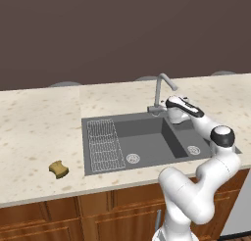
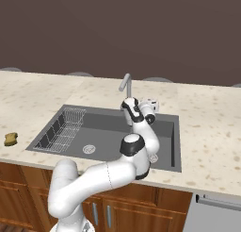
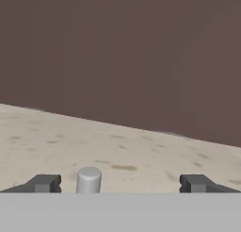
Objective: Soak the sponge with water for a few seconds and then drop it inside the sink.
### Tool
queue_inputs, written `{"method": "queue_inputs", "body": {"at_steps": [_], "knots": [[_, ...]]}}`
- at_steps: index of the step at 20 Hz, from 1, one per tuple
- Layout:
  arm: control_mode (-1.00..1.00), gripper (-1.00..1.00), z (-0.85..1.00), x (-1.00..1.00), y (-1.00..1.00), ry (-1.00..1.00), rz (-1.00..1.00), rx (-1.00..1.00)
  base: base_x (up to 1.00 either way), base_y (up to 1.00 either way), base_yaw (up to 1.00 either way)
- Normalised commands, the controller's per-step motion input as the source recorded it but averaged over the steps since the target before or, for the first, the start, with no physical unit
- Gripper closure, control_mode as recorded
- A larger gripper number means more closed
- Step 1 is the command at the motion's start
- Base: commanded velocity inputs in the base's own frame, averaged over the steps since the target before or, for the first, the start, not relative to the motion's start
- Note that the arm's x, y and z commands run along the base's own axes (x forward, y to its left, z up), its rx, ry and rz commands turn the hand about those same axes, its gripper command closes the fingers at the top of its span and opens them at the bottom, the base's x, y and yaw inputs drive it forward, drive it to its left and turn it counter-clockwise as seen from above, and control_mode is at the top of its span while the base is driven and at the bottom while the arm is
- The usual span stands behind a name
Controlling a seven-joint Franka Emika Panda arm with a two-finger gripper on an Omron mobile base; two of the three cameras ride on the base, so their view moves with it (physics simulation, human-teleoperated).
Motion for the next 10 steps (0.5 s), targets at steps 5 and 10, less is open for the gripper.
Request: {"method": "queue_inputs", "body": {"at_steps": [5,10], "knots": [[-1.00,-1.00,-0.23,0.22,0.00,0.00,0.00,0.00,0.00,0.00,0.00],[-1.00,-1.00,-0.22,0.19,0.00,-0.01,0.00,0.00,0.00,0.00,0.00]]}}
